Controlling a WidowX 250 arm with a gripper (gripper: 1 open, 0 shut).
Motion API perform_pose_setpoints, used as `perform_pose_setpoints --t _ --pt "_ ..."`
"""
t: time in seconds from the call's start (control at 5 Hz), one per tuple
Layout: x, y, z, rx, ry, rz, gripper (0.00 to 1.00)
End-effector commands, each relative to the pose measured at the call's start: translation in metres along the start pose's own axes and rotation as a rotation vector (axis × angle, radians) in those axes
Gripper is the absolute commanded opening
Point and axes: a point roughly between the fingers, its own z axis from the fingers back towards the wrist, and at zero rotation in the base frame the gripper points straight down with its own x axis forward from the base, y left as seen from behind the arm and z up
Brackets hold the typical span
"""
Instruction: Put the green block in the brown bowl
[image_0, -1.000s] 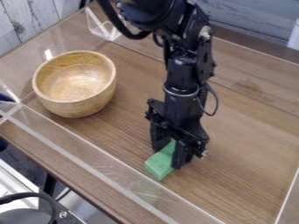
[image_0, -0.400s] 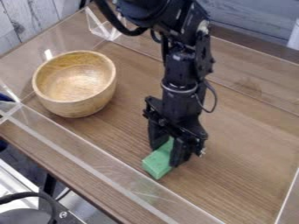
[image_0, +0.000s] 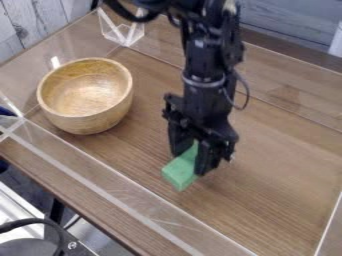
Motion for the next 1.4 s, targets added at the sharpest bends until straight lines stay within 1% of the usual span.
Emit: perform_pose_setpoints --t 0.0,0.2,0.4,0.6,0.8,1.0,1.2 --pt "0.009 0.015 0.048 0.027 -0.120 0.034 0.00" --pt "0.009 0.042 0.076 0.046 -0.161 0.095 0.00" --pt "0.009 0.087 0.091 0.059 -0.174 0.176 0.00" --pt "0.009 0.133 0.105 0.064 -0.186 0.253 0.00" --pt "-0.005 0.174 0.104 0.074 -0.179 0.296 0.00" --pt "-0.020 0.206 0.094 0.084 -0.169 0.313 0.00" --pt "-0.030 0.218 0.079 0.103 -0.155 0.321 0.00"
